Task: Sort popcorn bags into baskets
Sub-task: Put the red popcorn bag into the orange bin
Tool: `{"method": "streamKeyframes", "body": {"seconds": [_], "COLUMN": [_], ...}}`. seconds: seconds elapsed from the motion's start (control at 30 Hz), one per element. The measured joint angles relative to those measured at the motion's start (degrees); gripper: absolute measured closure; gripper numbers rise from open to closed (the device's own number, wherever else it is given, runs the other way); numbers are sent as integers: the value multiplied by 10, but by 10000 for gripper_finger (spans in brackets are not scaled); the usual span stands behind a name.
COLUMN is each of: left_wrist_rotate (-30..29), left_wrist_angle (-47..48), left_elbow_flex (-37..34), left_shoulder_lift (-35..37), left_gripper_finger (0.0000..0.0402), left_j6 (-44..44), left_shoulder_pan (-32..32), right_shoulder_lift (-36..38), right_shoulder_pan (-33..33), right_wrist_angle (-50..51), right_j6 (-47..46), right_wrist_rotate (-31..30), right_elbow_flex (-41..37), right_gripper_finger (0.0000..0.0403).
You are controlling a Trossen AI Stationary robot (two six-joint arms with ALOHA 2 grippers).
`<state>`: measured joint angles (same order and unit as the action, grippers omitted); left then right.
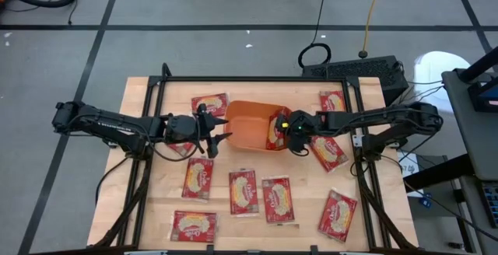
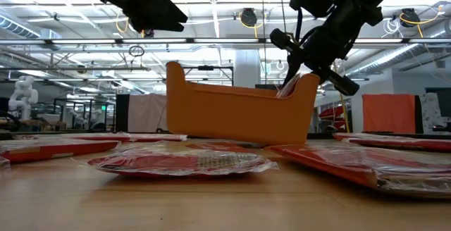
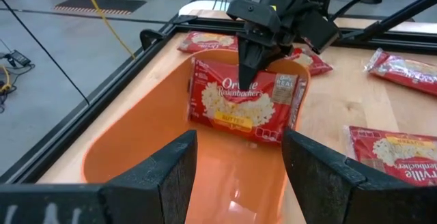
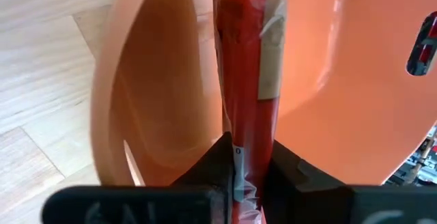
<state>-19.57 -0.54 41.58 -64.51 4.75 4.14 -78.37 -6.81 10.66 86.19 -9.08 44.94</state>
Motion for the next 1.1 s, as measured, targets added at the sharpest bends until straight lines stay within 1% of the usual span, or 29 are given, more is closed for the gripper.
{"method": "streamKeyframes", "body": {"seconds": [0.27,0.4,0.57,0.77,0.93,1.0,1.1], "left_wrist_rotate": [0,0,0,0,0,1,0], "left_wrist_angle": [0,5,9,9,9,9,9], "left_elbow_flex": [0,0,0,0,0,0,0], "left_shoulder_lift": [0,0,0,0,0,0,0], "left_gripper_finger": [183,183,183,183,183,183,183], "left_j6": [0,2,3,4,3,3,0], "left_shoulder_pan": [0,0,0,1,1,1,1], "right_shoulder_lift": [4,14,27,36,62,79,103], "right_shoulder_pan": [0,0,0,0,0,0,0], "right_wrist_angle": [-14,-25,-13,-2,-3,1,-11], "right_j6": [0,1,1,2,-1,-19,-82], "right_wrist_rotate": [1,1,-4,-58,-61,-60,-57], "right_elbow_flex": [0,0,-1,-1,-1,-1,-1], "right_gripper_finger": [297,278,273,273,273,273,273]}}
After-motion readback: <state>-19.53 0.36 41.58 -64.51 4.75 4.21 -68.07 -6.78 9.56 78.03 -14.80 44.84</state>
